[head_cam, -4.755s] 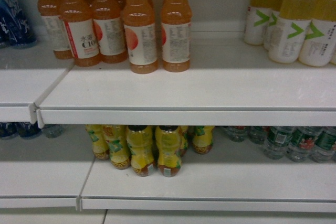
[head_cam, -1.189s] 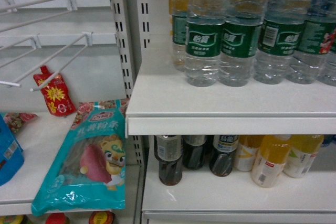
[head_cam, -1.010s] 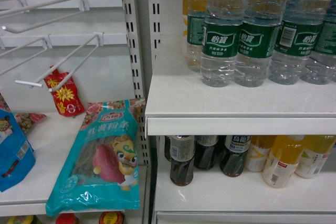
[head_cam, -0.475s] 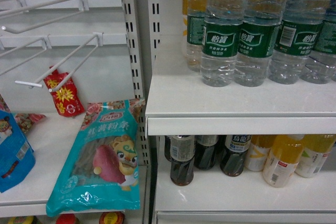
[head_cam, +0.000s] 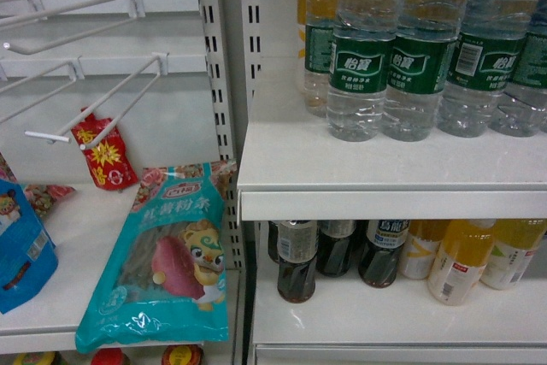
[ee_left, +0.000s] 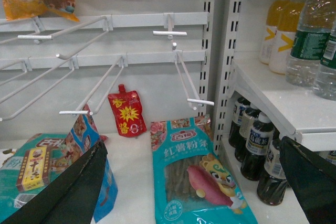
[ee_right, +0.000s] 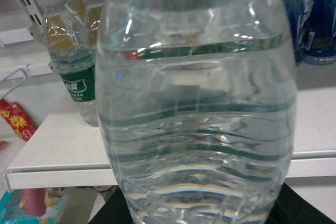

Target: Move water from second to third shelf

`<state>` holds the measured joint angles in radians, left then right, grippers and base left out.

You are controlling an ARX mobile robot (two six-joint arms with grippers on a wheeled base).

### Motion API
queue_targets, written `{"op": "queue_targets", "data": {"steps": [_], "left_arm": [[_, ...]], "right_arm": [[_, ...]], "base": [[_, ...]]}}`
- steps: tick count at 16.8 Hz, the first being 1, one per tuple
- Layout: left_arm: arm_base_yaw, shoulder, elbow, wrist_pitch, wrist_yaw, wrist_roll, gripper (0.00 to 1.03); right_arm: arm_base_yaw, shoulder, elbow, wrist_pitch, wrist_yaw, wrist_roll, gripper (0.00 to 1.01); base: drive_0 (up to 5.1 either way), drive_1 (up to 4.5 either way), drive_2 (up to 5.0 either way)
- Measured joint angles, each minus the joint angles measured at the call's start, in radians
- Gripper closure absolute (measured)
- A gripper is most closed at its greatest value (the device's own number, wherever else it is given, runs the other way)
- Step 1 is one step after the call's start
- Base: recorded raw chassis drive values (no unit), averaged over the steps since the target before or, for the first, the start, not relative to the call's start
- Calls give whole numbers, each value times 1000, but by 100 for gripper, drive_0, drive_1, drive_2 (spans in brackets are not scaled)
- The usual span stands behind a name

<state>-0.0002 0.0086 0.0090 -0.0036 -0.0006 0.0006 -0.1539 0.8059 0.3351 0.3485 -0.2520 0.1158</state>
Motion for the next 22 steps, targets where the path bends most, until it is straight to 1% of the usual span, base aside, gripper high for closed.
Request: {"op": "queue_targets", "data": {"steps": [1, 2, 4, 5, 6, 7, 8, 13, 15, 19, 22], "left_arm": [[0, 0, 0, 0, 0, 0, 5], [0, 0, 0, 0, 0, 0, 5], [0, 0, 0, 0, 0, 0, 5], [0, 0, 0, 0, 0, 0, 5], [0, 0, 0, 0, 0, 0, 5], [0, 0, 0, 0, 0, 0, 5], [0, 0, 0, 0, 0, 0, 5], [0, 0, 0, 0, 0, 0, 5], [0, 0, 0, 0, 0, 0, 5], [0, 0, 0, 0, 0, 0, 5], [0, 0, 0, 0, 0, 0, 5]], "right_arm": [[24, 45, 15, 14, 18, 0, 62], [58, 111, 40, 39, 49, -5, 62], [111, 216, 101, 77, 100, -25, 62], [134, 265, 139, 87, 125, -37, 62], [151, 333, 191, 95, 138, -42, 62], [161, 373, 216, 100, 150, -47, 62], [162, 411, 236, 101, 152, -49, 62], [179, 578, 338, 86, 196, -48, 62], [195, 614, 364, 86, 200, -39, 62], [214, 683, 418, 90, 213, -34, 62], [212, 732, 480, 70, 227, -30, 62]], "base": [[0, 0, 0], [0, 0, 0], [0, 0, 0], [0, 0, 0], [0, 0, 0], [0, 0, 0], [0, 0, 0], [0, 0, 0], [0, 0, 0], [0, 0, 0], [0, 0, 0]]}}
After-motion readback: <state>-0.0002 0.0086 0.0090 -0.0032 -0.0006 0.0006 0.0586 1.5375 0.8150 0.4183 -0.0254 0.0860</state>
